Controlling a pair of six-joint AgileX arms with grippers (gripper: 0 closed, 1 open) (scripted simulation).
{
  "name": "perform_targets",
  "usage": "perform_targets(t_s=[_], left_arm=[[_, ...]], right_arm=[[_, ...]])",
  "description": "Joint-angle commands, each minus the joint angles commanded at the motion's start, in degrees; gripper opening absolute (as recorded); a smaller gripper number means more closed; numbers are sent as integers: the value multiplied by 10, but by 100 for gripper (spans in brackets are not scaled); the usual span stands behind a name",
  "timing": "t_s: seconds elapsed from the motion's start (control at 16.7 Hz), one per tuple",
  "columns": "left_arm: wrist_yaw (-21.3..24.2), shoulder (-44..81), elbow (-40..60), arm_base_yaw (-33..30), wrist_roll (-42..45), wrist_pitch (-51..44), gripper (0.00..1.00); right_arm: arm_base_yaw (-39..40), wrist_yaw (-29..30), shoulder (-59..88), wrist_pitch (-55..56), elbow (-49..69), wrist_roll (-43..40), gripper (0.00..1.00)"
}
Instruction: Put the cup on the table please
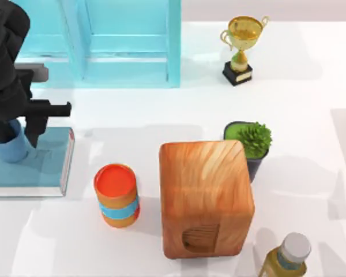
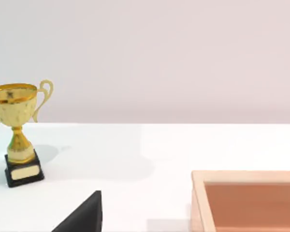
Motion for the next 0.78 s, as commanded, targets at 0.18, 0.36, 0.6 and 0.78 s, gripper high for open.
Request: perform_targets(t_s=[0.18, 0.36, 0.6, 0.78], left_arm=[[0, 0, 0, 0, 0, 0, 0], [0, 0, 0, 0, 0, 0, 0], [0, 0, 0, 0, 0, 0, 0], [0, -2, 7, 0, 0, -10, 0]], right_arm=[[0, 0, 0, 0, 0, 0, 100], [0, 0, 0, 0, 0, 0, 100], [0, 0, 0, 0, 0, 0, 100], [0, 0, 0, 0, 0, 0, 100]])
